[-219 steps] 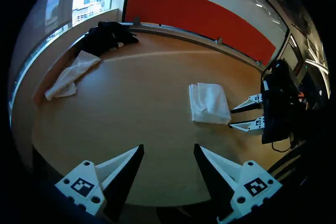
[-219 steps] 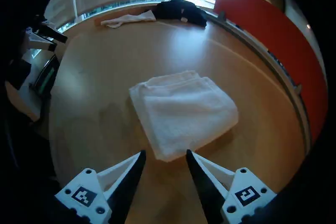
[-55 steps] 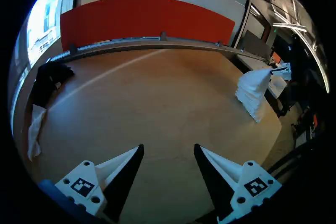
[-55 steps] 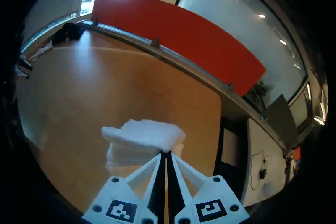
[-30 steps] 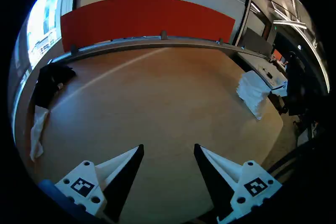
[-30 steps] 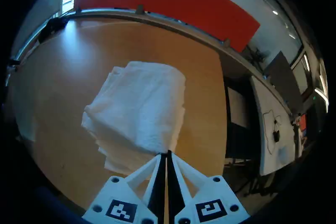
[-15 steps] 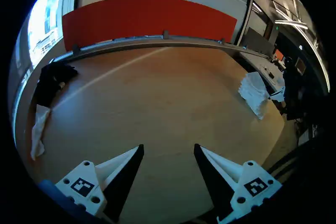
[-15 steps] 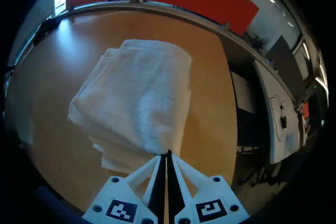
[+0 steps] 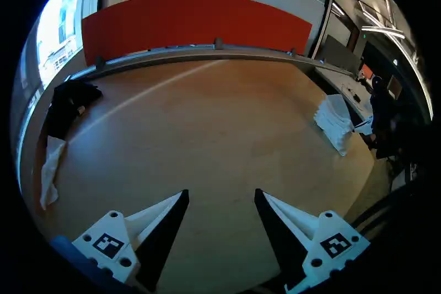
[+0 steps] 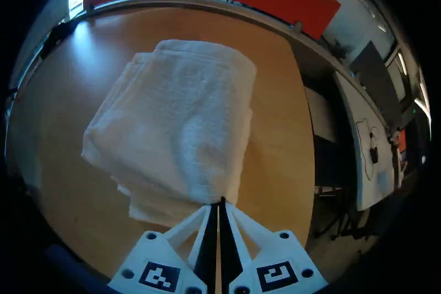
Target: Fold towel
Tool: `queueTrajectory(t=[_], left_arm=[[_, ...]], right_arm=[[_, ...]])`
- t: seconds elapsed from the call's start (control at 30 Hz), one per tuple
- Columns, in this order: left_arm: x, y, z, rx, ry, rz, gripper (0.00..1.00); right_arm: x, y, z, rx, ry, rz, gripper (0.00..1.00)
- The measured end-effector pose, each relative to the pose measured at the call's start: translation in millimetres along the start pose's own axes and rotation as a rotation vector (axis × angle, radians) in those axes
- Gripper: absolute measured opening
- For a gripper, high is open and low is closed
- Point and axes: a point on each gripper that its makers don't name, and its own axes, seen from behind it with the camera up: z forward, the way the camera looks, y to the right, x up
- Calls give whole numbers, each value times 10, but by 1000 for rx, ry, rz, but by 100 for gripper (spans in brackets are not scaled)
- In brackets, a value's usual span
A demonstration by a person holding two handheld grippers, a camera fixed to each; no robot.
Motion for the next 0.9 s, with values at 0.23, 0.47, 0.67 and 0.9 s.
queueTrajectory(t=[0.23,0.47,0.67,0.9], left_arm=[[13,-8,9,0,1,0,88],[31,-29,18,-2,3,-4,88],[59,-42,28,-5,6,1,88],[90,-50,25,-10,15,0,88]], right_arm=[[29,-7,-15,0,11,12,2],[46,8,-82,-13,36,4,12],[60,22,-197,-32,63,-8,44],[106,-15,-332,-37,95,-10,68]])
